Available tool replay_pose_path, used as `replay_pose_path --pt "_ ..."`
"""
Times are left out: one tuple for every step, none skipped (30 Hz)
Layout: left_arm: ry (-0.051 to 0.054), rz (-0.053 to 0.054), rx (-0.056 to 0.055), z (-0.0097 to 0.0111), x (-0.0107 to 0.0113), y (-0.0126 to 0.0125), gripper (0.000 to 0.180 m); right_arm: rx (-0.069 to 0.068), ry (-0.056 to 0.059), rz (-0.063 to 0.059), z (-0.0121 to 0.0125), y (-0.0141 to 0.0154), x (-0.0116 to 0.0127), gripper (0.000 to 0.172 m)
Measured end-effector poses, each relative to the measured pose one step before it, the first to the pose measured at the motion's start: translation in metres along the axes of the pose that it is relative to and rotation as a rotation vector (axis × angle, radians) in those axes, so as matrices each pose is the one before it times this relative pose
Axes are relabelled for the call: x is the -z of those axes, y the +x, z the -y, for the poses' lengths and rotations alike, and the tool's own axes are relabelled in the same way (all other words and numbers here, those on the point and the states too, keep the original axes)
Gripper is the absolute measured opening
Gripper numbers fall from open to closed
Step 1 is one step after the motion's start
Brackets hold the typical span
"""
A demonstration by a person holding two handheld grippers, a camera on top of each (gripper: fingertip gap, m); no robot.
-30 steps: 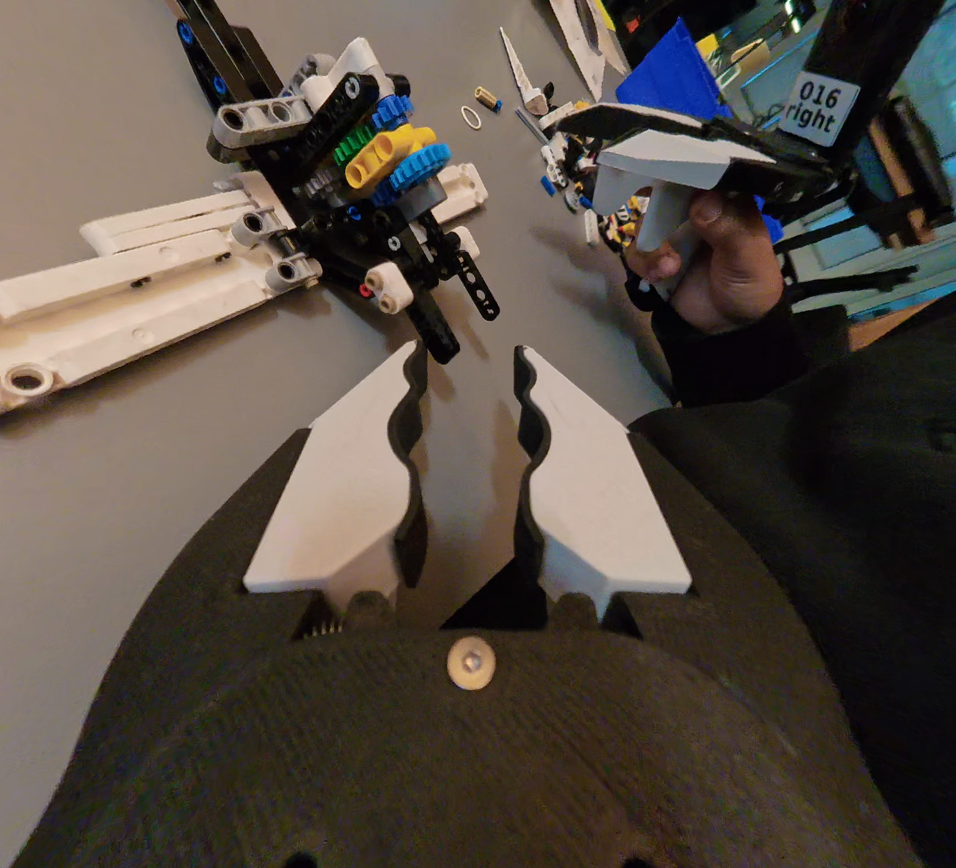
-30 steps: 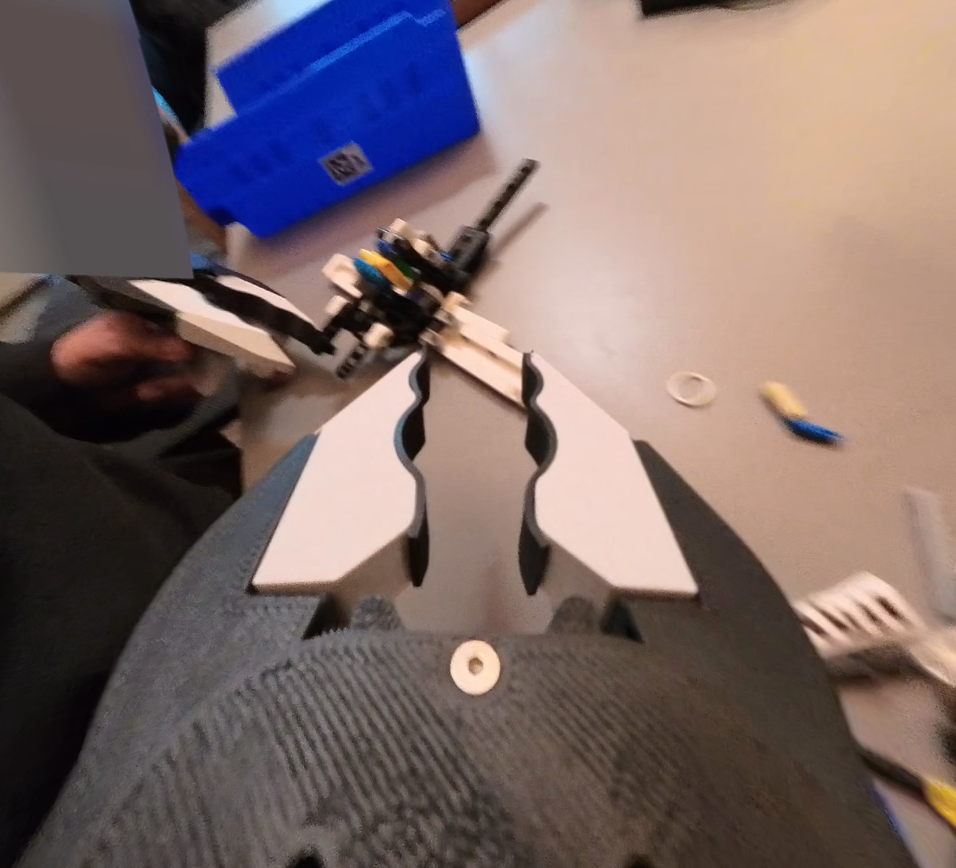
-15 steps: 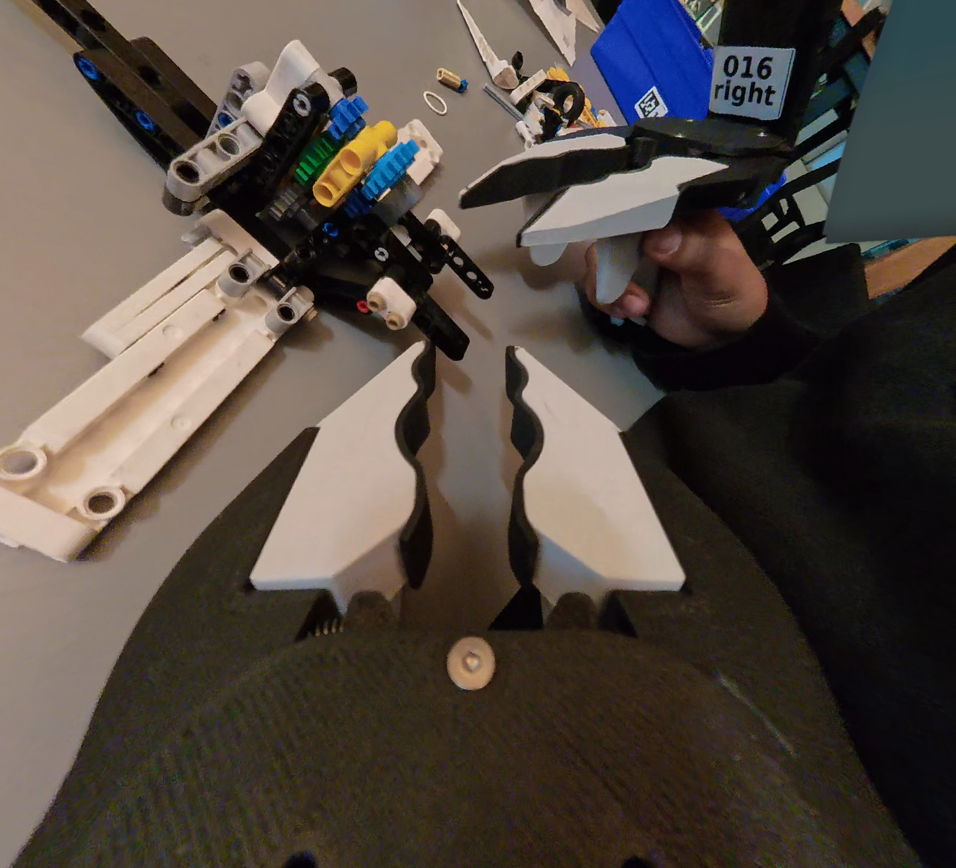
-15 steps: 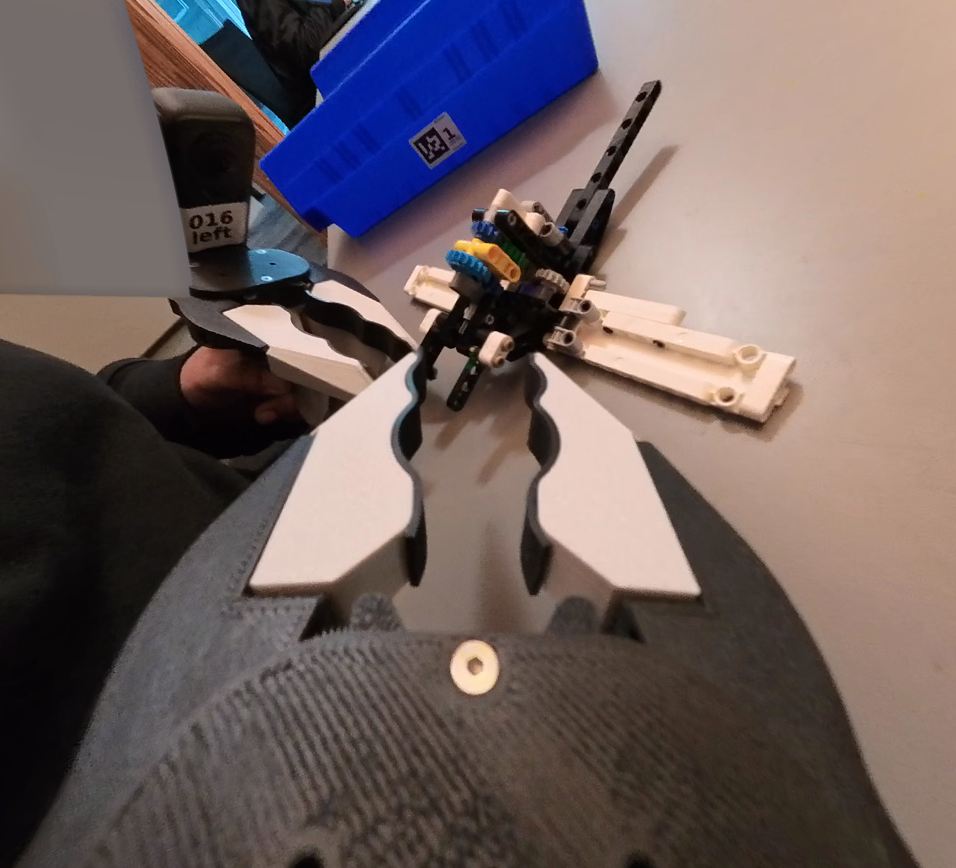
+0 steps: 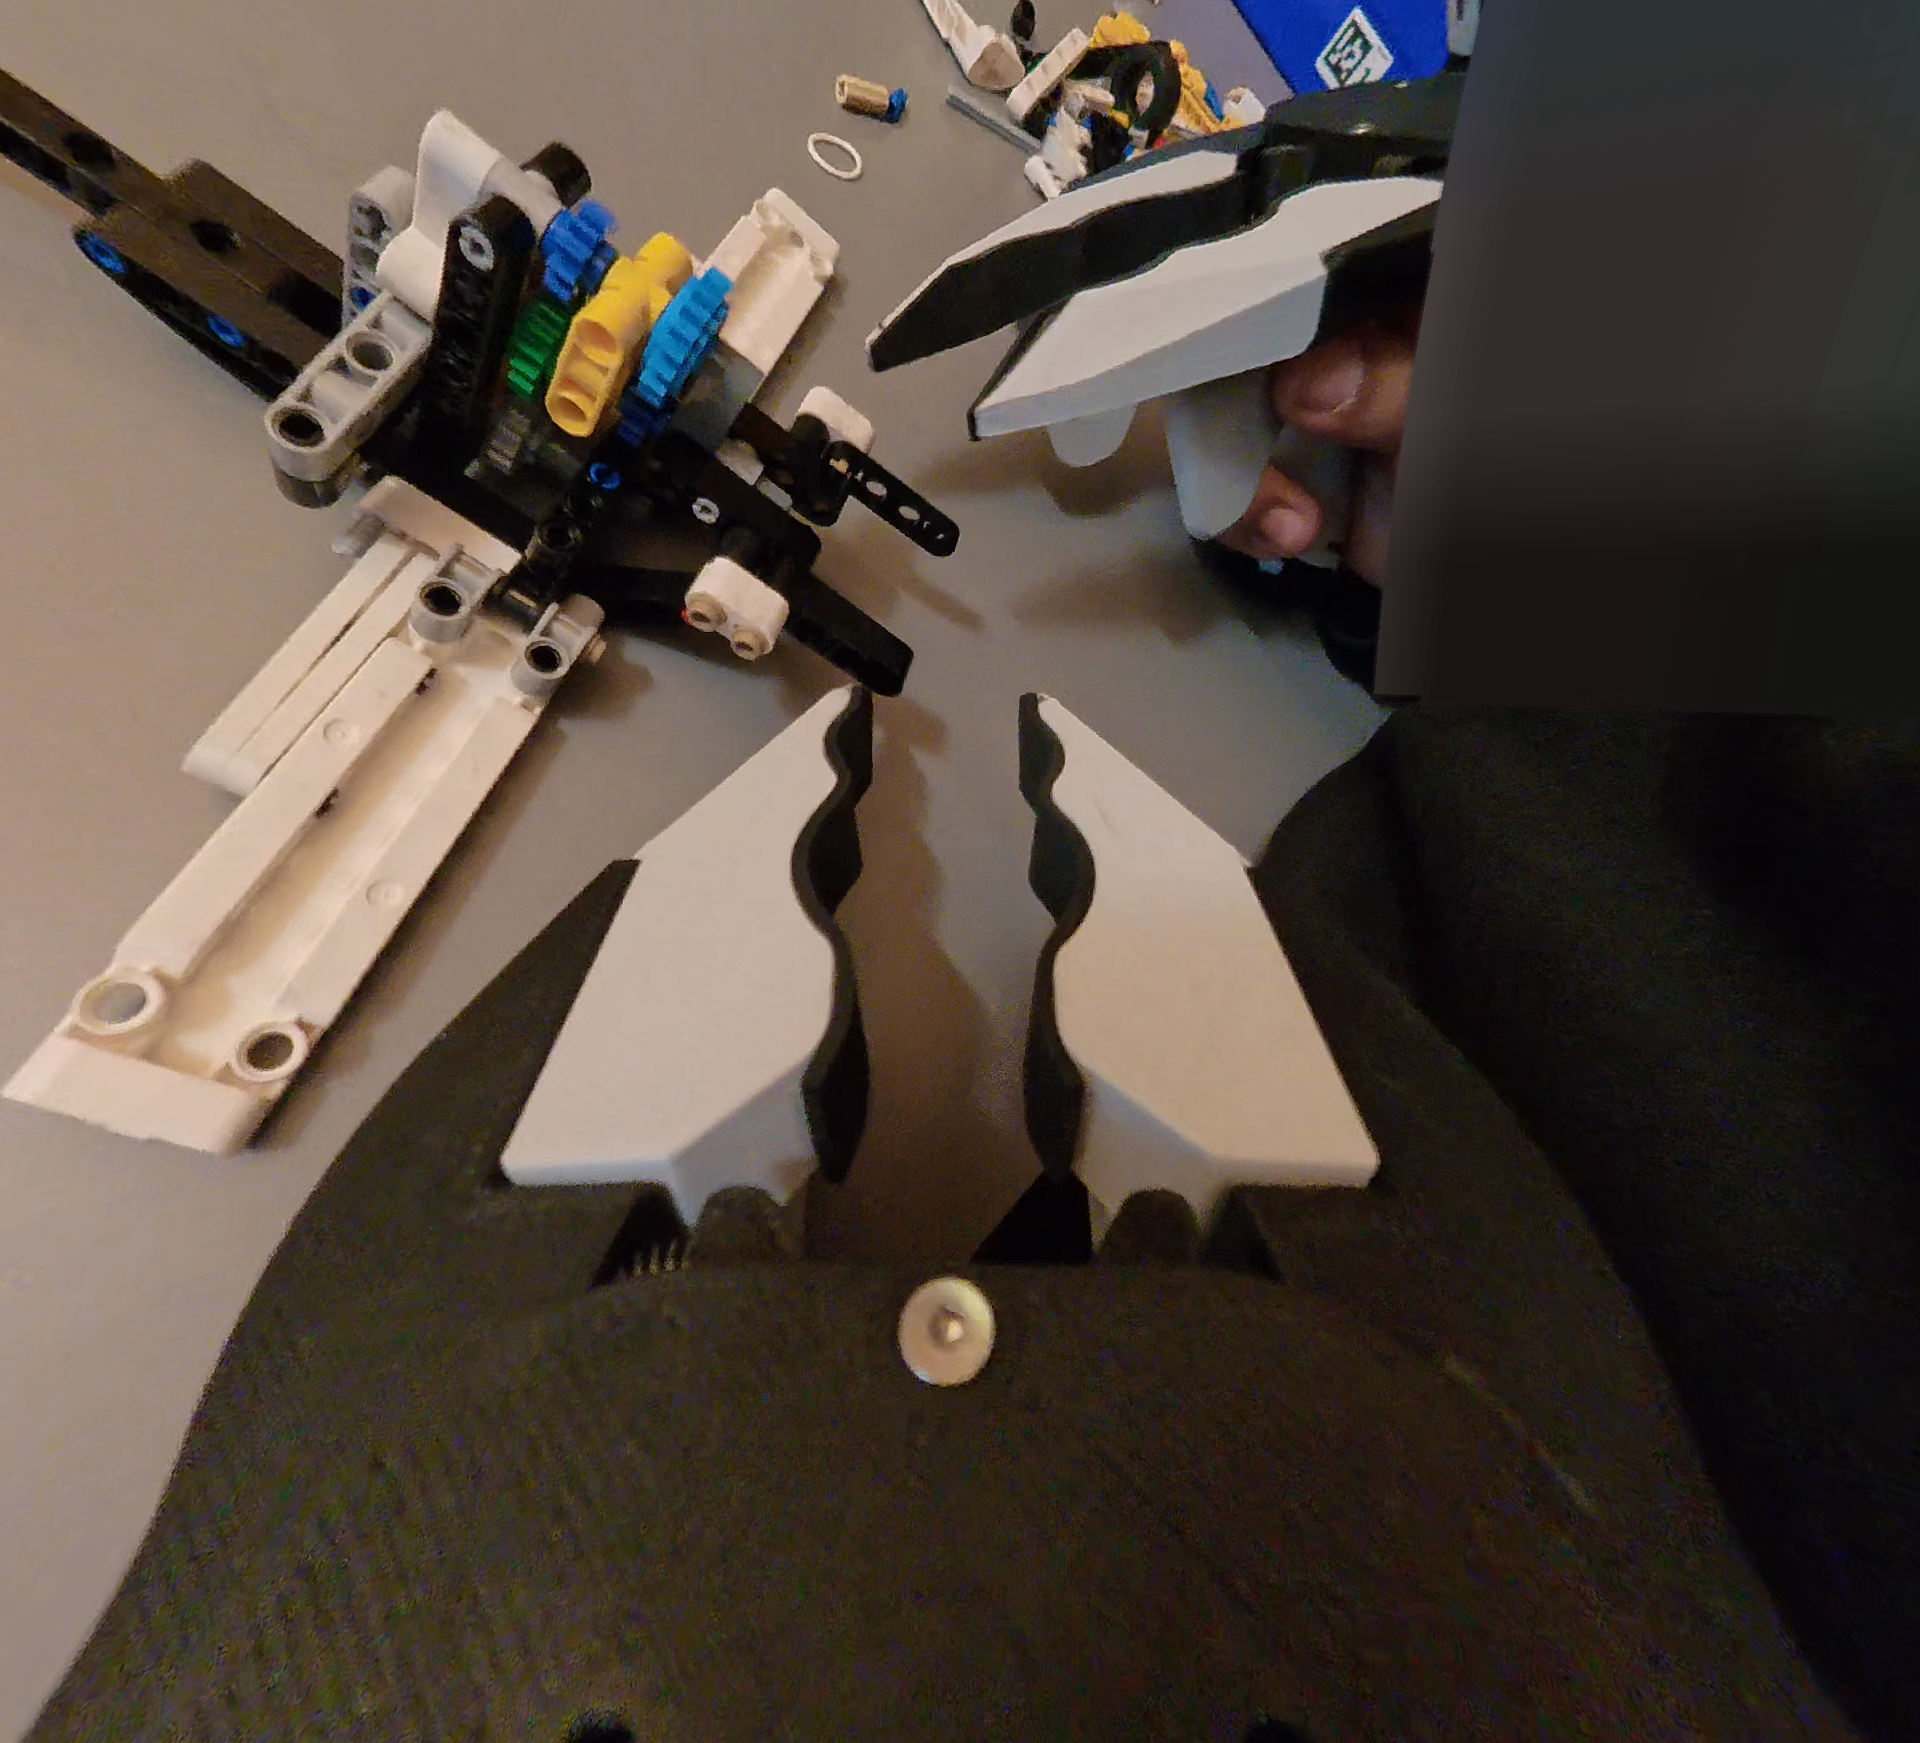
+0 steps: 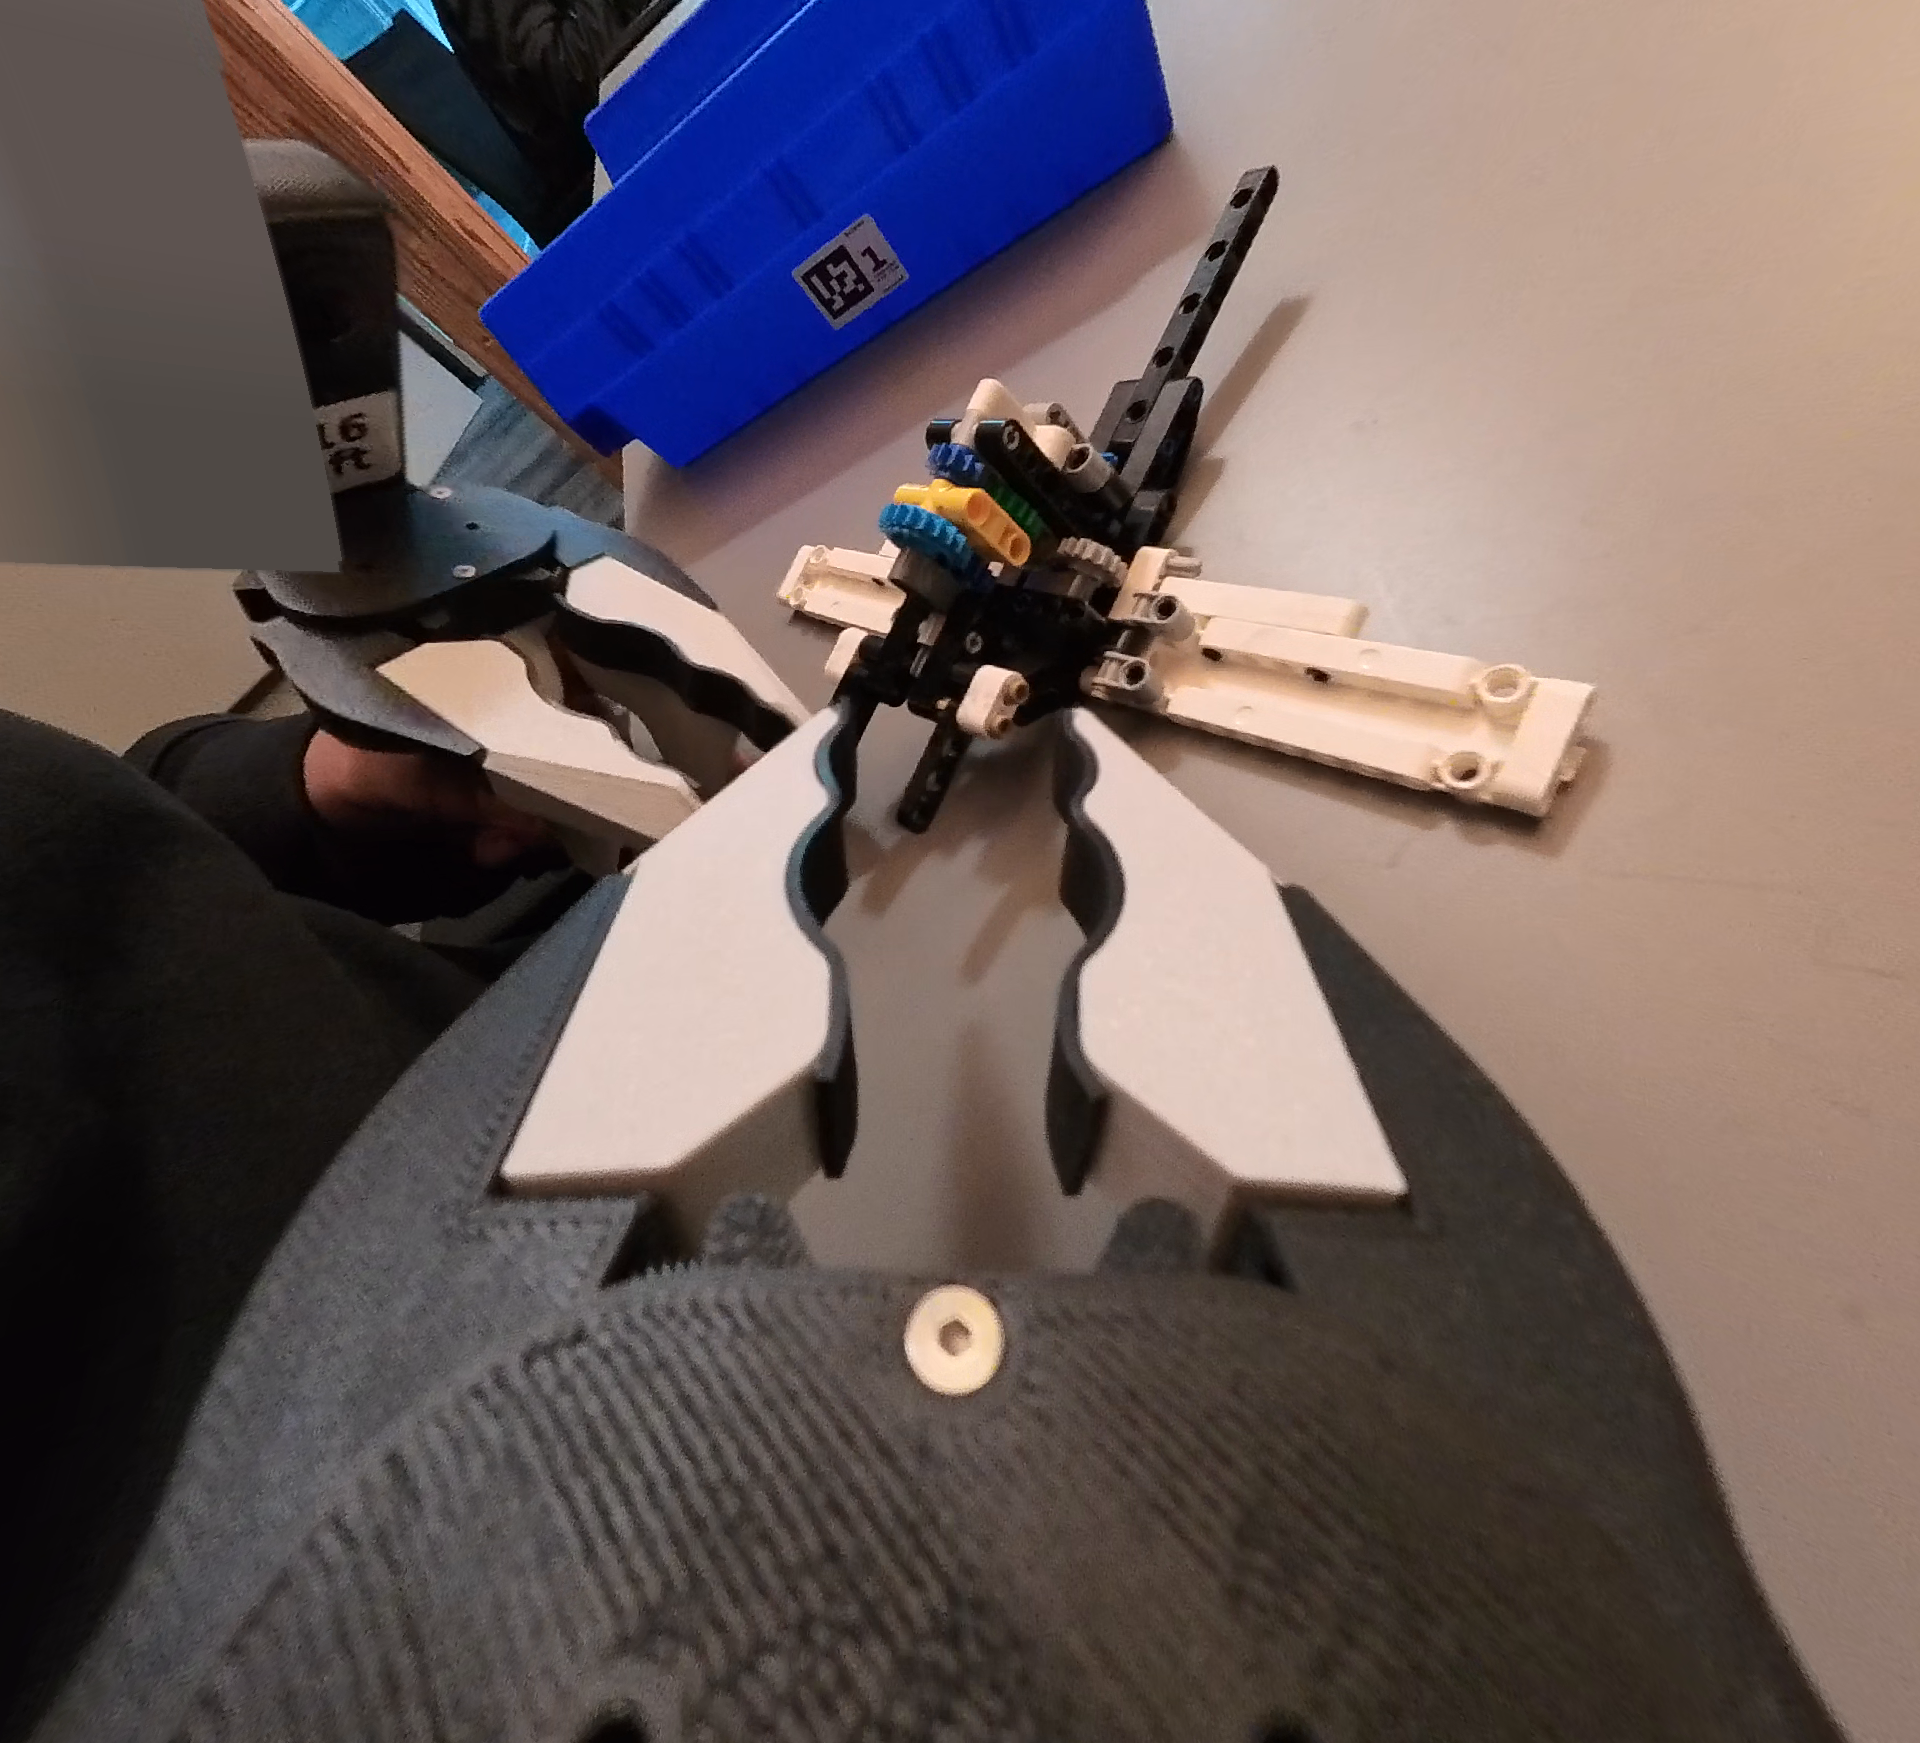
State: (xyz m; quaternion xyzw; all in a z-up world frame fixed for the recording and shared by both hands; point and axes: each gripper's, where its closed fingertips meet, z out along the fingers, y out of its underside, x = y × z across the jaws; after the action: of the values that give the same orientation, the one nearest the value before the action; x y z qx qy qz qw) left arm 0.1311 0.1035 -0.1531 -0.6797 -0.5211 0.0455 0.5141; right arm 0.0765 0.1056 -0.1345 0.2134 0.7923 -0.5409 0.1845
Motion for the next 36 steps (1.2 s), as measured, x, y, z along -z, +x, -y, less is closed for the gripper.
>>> replay_pose_path --pt "0.009 0.0071 -0.011 0.00206 0.00262 -0.00048 0.026 -0.0007 0.0023 -0.002 0.00025 0.00067 0.00093 0.036" --pt "0.0144 0.0046 -0.009 0.00301 0.00311 -0.00072 0.025 -0.0005 0.0022 -0.0023 0.0003 0.00081 0.00094 0.036" --pt "0.017 0.0055 -0.0053 0.00357 0.0035 -0.00142 0.024 -0.0008 0.0028 -0.0016 0.00033 0.00073 0.00108 0.036" --pt "0.0151 0.0127 -0.0005 0.00348 0.00333 -0.00314 0.024 -0.0021 0.0039 -0.0008 0.00054 0.00073 0.00089 0.036" --pt "0.0105 0.0104 0.0027 0.0027 0.0028 -0.00332 0.024 -0.0036 0.0046 0.0009 0.00057 0.00043 0.00081 0.036" --pt "0.0032 0.0089 0.0036 0.00148 0.00227 -0.00326 0.024 -0.0048 0.0045 0.0028 0.00063 0.0003 0.00069 0.036" --pt "0.0017 0.0147 -0.0005 0.00092 0.00186 -0.00391 0.023 -0.005 0.004 0.0036 0.00058 0.00005 0.00054 0.036" --pt "0.0016 0.0231 -0.0049 0.0005 0.00157 -0.00483 0.023 -0.0039 0.0033 0.0024 0.00043 0.0001 0.0004 0.036" --pt "-0.0021 0.023 -0.0056 0.00002 0.00115 -0.00449 0.023 -0.0026 0.0024 0.0016 0.00023 0.00012 0.00035 0.036" --pt "-0.0027 0.0149 -0.0059 -0.00006 0.00079 -0.00328 0.022 -0.0013 0.0017 0.0011 0.00026 -0.00004 0.00017 0.036" --pt "-0.0047 0.0095 -0.0047 -0.00031 0.00027 -0.00227 0.022 -0.0004 0.0008 0.0005 0.00006 -0.00007 0.00013 0.036" --pt "-0.0042 0.0088 -0.0042 -0.00022 -0.00006 -0.00184 0.022 0.0004 -0.0004 0.0001 -0.00004 -0.00011 0.00006 0.036" --pt "-0.0032 0.008 -0.0041 -0.00025 -0.00033 -0.00163 0.023 0.0009 -0.0014 -0.0001 -0.00016 -0.00004 -0.00019 0.036" --pt "-0.0029 0.0032 -0.0043 -0.00031 -0.00064 -0.00091 0.023 0.0006 -0.0024 -0.0002 -0.00035 -0.00002 -0.00025 0.036" --pt "-0.0017 0.0012 -0.0029 -0.00016 -0.00077 -0.00045 0.023 0.0001 -0.0034 -0.0002 -0.00043 -0.00008 -0.00036 0.036" --pt "-0.0004 -0.0002 -0.0022 -0.00003 -0.00074 -0.00024 0.024 -0.0002 -0.0036 -0.0002 -0.00048 0.00004 -0.00038 0.036" --pt "0.0005 -0.0011 -0.0026 0.00017 -0.00086 0.00006 0.024 0.0 -0.003 -0.0006 -0.00043 0.00012 -0.00032 0.036" --pt "0.0011 -0.0023 -0.0021 0.00032 -0.0009 0.00037 0.024 0.0003 -0.0025 -0.001 -0.00034 0.00007 -0.00033 0.036" --pt "0.0019 -0.0037 -0.0023 0.00054 -0.0008 0.00067 0.025 0.0 -0.0025 -0.0009 -0.00031 0.00013 -0.00023 0.036" --pt "0.0017 -0.0038 -0.0017 0.00049 -0.00096 0.00074 0.025 -0.0002 -0.0022 -0.0008 -0.00026 0.0001 -0.00026 0.036" --pt "0.0019 -0.0042 -0.0003 0.00051 -0.00086 0.00071 0.025 -0.0003 -0.002 -0.0008 -0.0002 0.00018 -0.00017 0.036" --pt "0.0007 -0.0044 0.0013 0.00033 -0.00084 0.00069 0.025 -0.0007 -0.0023 -0.0007 -0.0003 0.00018 -0.00027 0.036" --pt "-0.0008 -0.0043 0.0013 0.00009 -0.00092 0.00045 0.026 -0.0011 -0.0028 -0.0003 -0.00033 0.00008 -0.00034 0.036" --pt "-0.0016 -0.0034 0.0004 -0.00009 -0.00085 0.00037 0.027 -0.0011 -0.0029 0.0001 -0.00036 0.00016 -0.00036 0.036" --pt "-0.002 -0.001 -0.0009 -0.00028 -0.00074 -0.00015 0.027 -0.0009 -0.0029 0.0 -0.00035 0.00005 -0.00032 0.036" --pt "-0.0017 0.0021 -0.0022 -0.00025 -0.00046 -0.00047 0.027 -0.0007 -0.0028 0.0 -0.00043 0.00013 -0.00028 0.036" --pt "-0.0016 0.0082 -0.0039 0.00003 -0.00009 -0.00142 0.024 -0.0004 -0.0026 0.0003 -0.00022 0.0 -0.00032 0.036" --pt "-0.0063 0.0091 -0.0101 -0.00043 0.00041 -0.00151 0.021 -0.0001 -0.0021 -0.0002 -0.00027 0.00003 -0.00017 0.036" --pt "-0.0063 0.0096 -0.0121 -0.00043 0.00078 -0.00161 0.02 -0.0001 -0.0008 -0.0003 -0.00015 0.00007 -0.00007 0.036" --pt "-0.0039 0.0078 -0.0105 -0.00006 0.00112 -0.00155 0.02 -0.0005 0.0004 -0.0001 0.00011 0.00007 -0.00002 0.036" --pt "-0.0011 0.0064 -0.0065 0.00034 0.00118 -0.00151 0.021 -0.0015 0.0002 0.0005 -0.00005 0.00012 0.00002 0.036" --pt "0.0013 0.0053 -0.0025 0.00059 0.00116 -0.00145 0.021 -0.002 -0.0003 0.0012 -0.00002 0.00004 -0.00003 0.036" --pt "0.002 0.0063 -0.0008 0.0006 0.00111 -0.00159 0.022 -0.0013 0.0002 0.0011 0.00003 -0.00001 0.00006 0.036" --pt "-0.0004 0.009 -0.0039 0.00049 0.00126 -0.0021 0.022 0.001 0.0005 0.0028 0.00006 -0.00044 0.00009 0.036" --pt "-0.006 0.0144 -0.0105 -0.00015 0.0019 -0.00307 0.022 0.0076 0.0032 0.009 0.00052 -0.00192 0.00031 0.037" --pt "-0.0091 0.0216 -0.0157 -0.00044 0.00267 -0.00443 0.022 0.0181 0.0119 0.0125 0.0016 -0.00339 0.00084 0.037"
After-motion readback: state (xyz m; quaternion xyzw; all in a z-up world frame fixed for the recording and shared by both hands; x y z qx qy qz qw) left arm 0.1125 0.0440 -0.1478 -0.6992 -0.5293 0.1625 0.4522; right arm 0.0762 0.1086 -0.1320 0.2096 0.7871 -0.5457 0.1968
